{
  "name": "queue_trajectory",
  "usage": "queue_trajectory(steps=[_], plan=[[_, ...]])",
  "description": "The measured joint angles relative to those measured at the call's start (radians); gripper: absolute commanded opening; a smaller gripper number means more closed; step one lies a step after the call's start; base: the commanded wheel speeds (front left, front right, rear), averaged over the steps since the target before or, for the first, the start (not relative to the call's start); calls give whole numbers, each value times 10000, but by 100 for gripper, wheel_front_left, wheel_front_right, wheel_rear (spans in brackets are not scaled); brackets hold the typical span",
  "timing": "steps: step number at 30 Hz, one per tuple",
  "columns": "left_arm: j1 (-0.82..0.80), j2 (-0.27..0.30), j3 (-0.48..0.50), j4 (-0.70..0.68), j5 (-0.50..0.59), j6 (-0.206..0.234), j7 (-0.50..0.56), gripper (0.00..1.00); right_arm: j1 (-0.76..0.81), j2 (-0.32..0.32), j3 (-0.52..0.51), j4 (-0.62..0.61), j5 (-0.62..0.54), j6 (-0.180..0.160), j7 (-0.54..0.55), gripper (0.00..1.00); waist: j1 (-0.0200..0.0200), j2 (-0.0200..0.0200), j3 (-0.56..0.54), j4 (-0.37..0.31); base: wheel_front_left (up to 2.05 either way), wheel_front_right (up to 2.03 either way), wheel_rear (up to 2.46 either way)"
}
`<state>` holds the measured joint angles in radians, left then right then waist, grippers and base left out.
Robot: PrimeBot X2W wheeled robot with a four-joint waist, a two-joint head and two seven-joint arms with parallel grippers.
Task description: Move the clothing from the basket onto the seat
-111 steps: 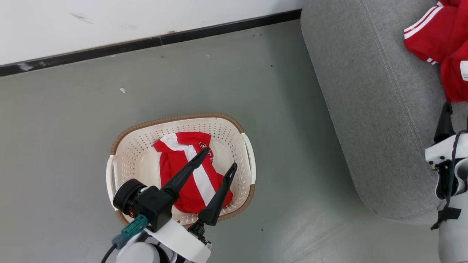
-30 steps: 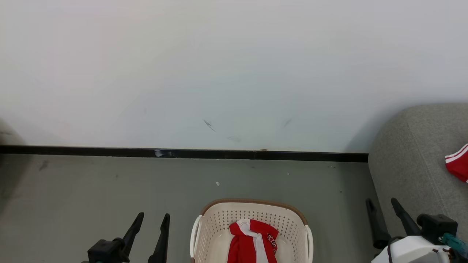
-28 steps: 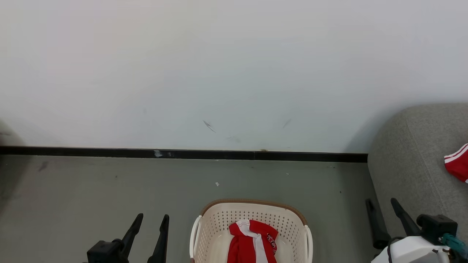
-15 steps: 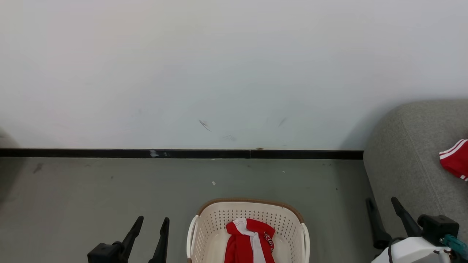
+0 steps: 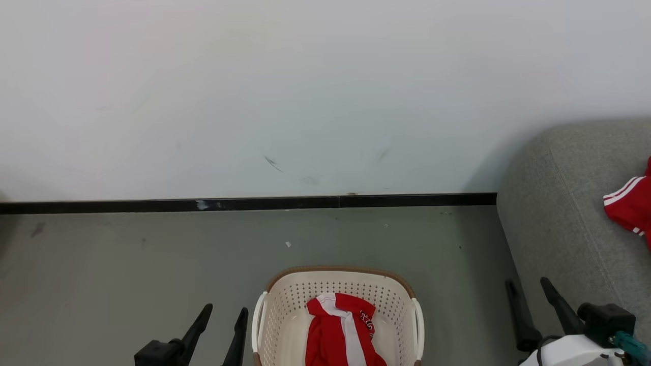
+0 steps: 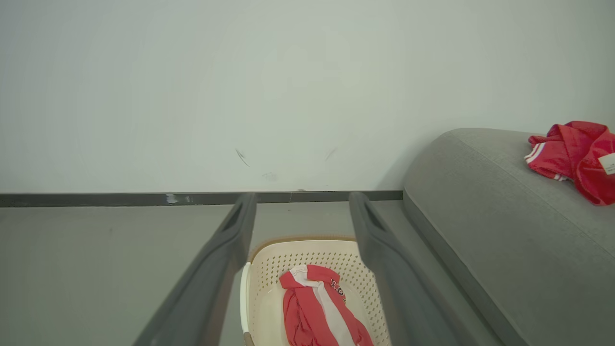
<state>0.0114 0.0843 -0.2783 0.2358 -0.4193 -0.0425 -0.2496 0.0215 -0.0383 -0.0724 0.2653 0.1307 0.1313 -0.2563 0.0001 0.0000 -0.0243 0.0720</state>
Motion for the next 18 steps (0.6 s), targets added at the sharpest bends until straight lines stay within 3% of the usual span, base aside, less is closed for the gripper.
queue_trajectory(steps=[18], plan=[[-575,-42,-454,148,355,-144,105,100,-1,0,430,-485,-65,0,0,100,0,0,1027,-489,0,0,0]])
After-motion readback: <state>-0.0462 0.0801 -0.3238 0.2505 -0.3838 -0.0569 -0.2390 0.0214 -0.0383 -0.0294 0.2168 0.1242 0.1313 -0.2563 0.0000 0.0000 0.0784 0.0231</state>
